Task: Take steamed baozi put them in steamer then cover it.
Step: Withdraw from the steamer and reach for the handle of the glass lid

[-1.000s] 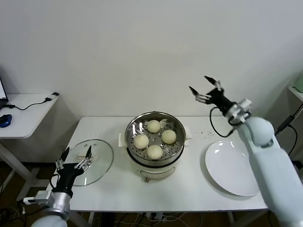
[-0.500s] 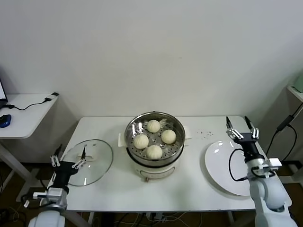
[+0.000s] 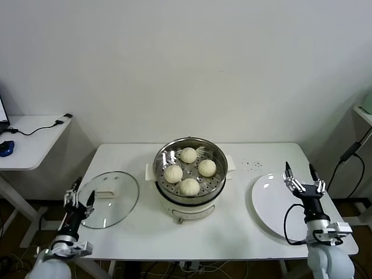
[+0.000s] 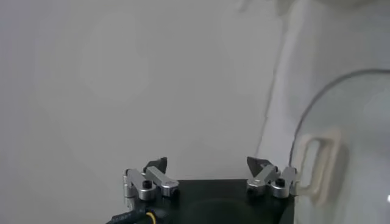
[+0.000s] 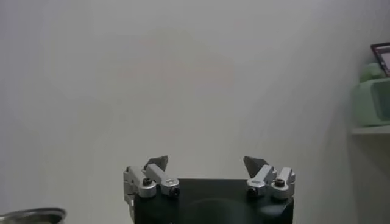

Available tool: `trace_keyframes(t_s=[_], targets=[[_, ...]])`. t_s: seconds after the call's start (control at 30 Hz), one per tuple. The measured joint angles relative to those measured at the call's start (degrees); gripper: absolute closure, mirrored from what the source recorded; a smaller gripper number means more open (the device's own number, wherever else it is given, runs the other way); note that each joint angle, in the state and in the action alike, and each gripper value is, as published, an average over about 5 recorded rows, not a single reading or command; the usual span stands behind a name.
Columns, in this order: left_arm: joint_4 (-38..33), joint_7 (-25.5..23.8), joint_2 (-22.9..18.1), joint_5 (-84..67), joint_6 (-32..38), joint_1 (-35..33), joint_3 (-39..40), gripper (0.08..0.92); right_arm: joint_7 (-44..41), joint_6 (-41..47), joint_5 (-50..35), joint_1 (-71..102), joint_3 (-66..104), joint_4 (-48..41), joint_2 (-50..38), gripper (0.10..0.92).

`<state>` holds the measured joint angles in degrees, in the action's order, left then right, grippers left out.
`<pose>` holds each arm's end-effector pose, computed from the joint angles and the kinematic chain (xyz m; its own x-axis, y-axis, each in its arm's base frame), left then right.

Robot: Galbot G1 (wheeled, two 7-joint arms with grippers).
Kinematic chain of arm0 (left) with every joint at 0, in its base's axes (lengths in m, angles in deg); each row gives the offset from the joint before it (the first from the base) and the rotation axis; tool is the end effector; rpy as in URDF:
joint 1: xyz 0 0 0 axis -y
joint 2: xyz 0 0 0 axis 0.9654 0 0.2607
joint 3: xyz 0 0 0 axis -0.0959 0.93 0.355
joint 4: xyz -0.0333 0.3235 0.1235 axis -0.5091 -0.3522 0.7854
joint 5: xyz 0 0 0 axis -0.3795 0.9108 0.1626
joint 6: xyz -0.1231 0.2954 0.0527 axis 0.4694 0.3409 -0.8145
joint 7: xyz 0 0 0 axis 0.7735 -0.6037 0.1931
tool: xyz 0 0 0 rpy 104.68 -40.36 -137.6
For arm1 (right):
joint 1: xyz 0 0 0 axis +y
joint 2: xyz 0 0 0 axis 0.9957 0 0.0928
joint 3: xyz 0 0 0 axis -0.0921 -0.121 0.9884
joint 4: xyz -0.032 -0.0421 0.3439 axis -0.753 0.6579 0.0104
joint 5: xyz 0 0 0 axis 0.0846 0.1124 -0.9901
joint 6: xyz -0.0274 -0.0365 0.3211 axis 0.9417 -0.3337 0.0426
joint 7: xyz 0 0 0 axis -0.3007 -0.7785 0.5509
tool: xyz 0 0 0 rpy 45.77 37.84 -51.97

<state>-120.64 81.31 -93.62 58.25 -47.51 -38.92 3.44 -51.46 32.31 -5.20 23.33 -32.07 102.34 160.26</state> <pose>0.1827 0.1577 -0.3542 -0.9978 -0.0546 0.0377 0.0296 0.1409 0.9896 0.2116 -0.1479 -0.3299 -0.9857 0.0441 -0.1629 0.0198 0.9889 0.1474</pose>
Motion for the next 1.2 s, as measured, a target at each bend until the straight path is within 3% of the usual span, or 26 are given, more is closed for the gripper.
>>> trace_keyframes(t_s=[0.37, 1.2], targets=[[7.95, 0.61, 1.69, 9.61, 0.26, 4.14, 3.59, 0.177, 0.26, -0.68, 0.46, 0.67, -0.33, -0.46, 1.14, 0.203], [18.56, 0.97, -0.19, 15.95, -4.31, 13.37, 7.11, 0.177, 0.26, -1.48, 1.62, 0.5, 0.59, -2.77, 1.45, 0.203]])
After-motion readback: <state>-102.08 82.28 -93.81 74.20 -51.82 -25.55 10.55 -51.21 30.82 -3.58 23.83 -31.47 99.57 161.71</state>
